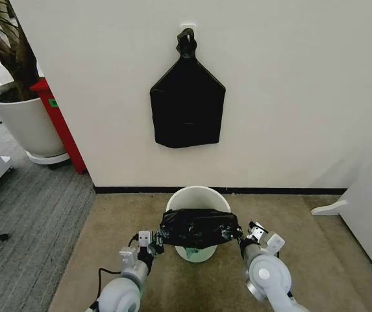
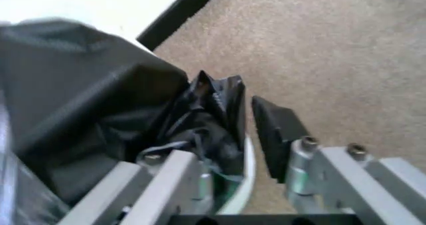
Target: Place the garbage bag over the trash bin.
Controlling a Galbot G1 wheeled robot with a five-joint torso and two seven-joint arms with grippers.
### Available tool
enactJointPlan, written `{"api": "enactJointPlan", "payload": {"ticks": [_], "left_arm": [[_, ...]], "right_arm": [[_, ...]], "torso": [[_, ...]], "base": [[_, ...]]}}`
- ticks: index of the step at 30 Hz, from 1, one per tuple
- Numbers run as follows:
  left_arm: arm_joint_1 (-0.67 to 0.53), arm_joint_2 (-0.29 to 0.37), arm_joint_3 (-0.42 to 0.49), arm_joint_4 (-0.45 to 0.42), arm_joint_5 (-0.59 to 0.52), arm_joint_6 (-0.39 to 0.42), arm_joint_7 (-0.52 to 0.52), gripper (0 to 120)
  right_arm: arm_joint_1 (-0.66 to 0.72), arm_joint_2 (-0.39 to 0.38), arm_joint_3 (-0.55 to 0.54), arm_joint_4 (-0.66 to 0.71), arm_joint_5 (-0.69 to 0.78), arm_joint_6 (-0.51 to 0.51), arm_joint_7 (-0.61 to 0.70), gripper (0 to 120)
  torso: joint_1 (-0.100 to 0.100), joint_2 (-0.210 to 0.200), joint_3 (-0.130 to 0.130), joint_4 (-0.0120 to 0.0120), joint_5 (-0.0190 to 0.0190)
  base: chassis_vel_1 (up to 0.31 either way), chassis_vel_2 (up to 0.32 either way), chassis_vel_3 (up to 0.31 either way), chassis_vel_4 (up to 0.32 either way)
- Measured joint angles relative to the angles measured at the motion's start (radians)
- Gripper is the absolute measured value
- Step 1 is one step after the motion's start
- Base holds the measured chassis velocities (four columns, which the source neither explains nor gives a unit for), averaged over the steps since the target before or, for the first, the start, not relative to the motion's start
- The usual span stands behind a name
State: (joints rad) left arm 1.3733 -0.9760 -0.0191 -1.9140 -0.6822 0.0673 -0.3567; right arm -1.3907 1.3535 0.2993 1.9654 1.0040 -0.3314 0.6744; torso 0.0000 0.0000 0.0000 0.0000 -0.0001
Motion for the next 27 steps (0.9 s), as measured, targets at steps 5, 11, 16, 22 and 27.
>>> {"api": "enactJointPlan", "payload": {"ticks": [5, 11, 16, 22, 27], "left_arm": [[0.049, 0.021, -0.042, -0.036, 0.053, -0.02, 0.004, 33], [0.088, 0.052, -0.069, -0.081, 0.084, -0.031, 0.004, 53], [0.16, 0.075, -0.092, -0.118, 0.131, -0.048, 0.008, 74], [0.248, 0.079, -0.102, -0.131, 0.194, -0.088, 0.029, 95], [0.274, 0.077, -0.105, -0.133, 0.199, -0.116, 0.053, 100]], "right_arm": [[-0.036, 0.004, -0.006, 0.022, -0.069, 0.001, 0.001, 36], [-0.087, 0.002, -0.008, 0.07, -0.172, 0.006, -0.004, 55], [-0.138, -0.002, -0.01, 0.114, -0.264, 0.017, -0.027, 77], [-0.194, 0.0, -0.022, 0.15, -0.315, 0.049, -0.042, 97], [-0.217, 0.002, -0.036, 0.179, -0.329, 0.073, -0.054, 100]], "torso": [[0.0, 0.0, 0.0, 0.0001, 0.0], [0.0, 0.0, 0.0, -0.0001, -0.0001], [0.0, 0.0, 0.0, 0.0, -0.0001], [0.0, 0.0, 0.0, 0.0, 0.0], [0.0, 0.0, 0.0, 0.0001, -0.0001]], "base": [[0.0, 0.0, 0.0, 0.0], [0.0, 0.0, 0.0, 0.0], [0.0, 0.0, 0.0, 0.0], [0.0, 0.0, 0.0, 0.0], [0.0, 0.0, 0.0, 0.0]]}}
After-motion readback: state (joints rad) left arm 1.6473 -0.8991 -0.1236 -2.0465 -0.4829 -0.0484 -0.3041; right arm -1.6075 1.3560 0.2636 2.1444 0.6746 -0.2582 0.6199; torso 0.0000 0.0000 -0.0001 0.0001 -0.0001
